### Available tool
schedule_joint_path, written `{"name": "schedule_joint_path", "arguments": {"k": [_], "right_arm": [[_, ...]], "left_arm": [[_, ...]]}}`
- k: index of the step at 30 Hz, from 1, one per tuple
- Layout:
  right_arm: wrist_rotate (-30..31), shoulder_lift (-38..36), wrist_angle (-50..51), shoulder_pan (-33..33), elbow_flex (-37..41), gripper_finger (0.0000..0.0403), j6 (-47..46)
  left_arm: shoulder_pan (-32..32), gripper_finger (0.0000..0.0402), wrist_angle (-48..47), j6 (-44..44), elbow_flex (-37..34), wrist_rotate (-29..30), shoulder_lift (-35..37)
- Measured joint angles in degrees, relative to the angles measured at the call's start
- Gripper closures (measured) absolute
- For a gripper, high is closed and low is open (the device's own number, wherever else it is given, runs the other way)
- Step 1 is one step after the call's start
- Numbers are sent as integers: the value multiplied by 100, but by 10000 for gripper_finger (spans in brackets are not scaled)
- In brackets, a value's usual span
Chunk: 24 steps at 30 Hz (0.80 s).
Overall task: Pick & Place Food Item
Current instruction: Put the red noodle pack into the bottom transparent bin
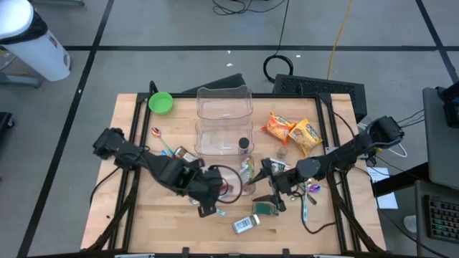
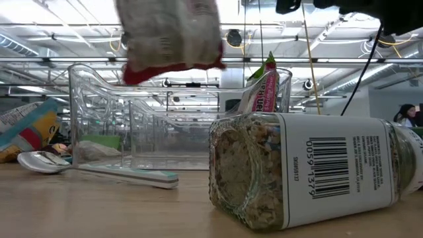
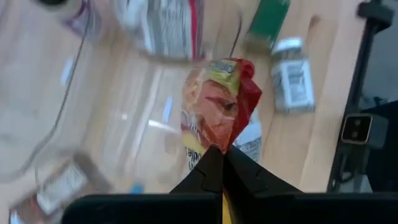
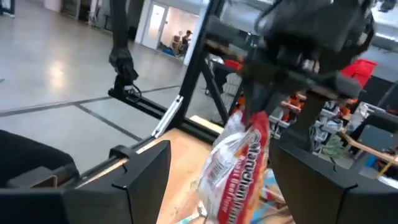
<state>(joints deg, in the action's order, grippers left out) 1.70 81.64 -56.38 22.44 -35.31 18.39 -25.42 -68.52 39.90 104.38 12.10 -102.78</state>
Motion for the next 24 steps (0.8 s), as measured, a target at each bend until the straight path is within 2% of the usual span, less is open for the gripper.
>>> {"name": "schedule_joint_path", "arguments": {"k": [5, 16, 20, 24], "right_arm": [[-4, 122, -223, -156, 0, 140, -217], [-28, 123, -209, -249, 0, 140, -349], [-27, 123, -209, -251, 0, 140, -245], [-25, 123, -159, -259, 0, 140, -254]], "left_arm": [[142, 401, 413, -553, 0, 1, 0], [129, 401, 455, -1374, -1, 0, 0], [187, 401, 410, -2467, -2, 0, 0], [293, 401, 413, -4276, -2, 112, 36]]}}
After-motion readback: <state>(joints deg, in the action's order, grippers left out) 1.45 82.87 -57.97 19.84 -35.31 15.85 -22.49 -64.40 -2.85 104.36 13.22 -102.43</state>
